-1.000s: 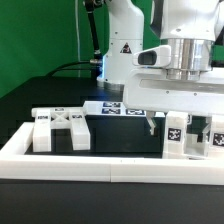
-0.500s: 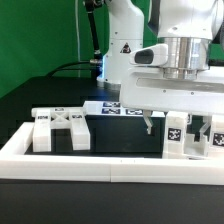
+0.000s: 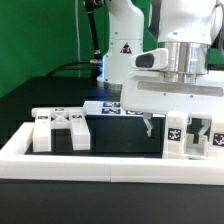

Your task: Assemble chair

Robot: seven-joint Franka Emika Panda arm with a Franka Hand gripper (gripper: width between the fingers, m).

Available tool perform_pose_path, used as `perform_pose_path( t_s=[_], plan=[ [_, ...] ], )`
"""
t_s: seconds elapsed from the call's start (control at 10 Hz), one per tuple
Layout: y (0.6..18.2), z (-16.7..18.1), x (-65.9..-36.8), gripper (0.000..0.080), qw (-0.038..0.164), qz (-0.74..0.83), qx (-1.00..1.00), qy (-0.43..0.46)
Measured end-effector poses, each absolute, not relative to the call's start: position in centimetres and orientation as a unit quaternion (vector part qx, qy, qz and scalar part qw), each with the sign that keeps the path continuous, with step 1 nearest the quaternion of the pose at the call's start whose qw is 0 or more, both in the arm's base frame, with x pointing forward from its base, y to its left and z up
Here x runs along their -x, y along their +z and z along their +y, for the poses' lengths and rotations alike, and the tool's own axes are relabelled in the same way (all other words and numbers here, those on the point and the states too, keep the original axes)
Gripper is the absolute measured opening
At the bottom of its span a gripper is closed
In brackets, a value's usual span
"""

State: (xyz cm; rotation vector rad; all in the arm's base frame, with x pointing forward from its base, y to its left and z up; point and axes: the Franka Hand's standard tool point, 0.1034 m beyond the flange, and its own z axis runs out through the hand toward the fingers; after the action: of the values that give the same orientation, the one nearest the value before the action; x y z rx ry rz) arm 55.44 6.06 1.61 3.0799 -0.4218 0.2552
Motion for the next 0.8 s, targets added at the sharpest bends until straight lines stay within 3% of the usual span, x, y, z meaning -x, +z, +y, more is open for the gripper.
perform_pose_path(
  t_s=[0.4, 0.5, 0.6, 0.7, 0.8],
  plan=[
    [0.53, 6.50, -54.95, 0.0649, 0.015, -0.129, -0.988, 0.078],
    [0.50, 6.54, -54.93, 0.0560, 0.015, -0.128, -0.989, 0.078],
    [0.50, 6.55, -54.93, 0.0378, 0.015, -0.128, -0.989, 0.078],
    [0.53, 6.55, -54.96, 0.0248, 0.015, -0.128, -0.989, 0.079],
    [0.55, 6.57, -54.99, 0.0248, 0.015, -0.128, -0.988, 0.079]
  ],
)
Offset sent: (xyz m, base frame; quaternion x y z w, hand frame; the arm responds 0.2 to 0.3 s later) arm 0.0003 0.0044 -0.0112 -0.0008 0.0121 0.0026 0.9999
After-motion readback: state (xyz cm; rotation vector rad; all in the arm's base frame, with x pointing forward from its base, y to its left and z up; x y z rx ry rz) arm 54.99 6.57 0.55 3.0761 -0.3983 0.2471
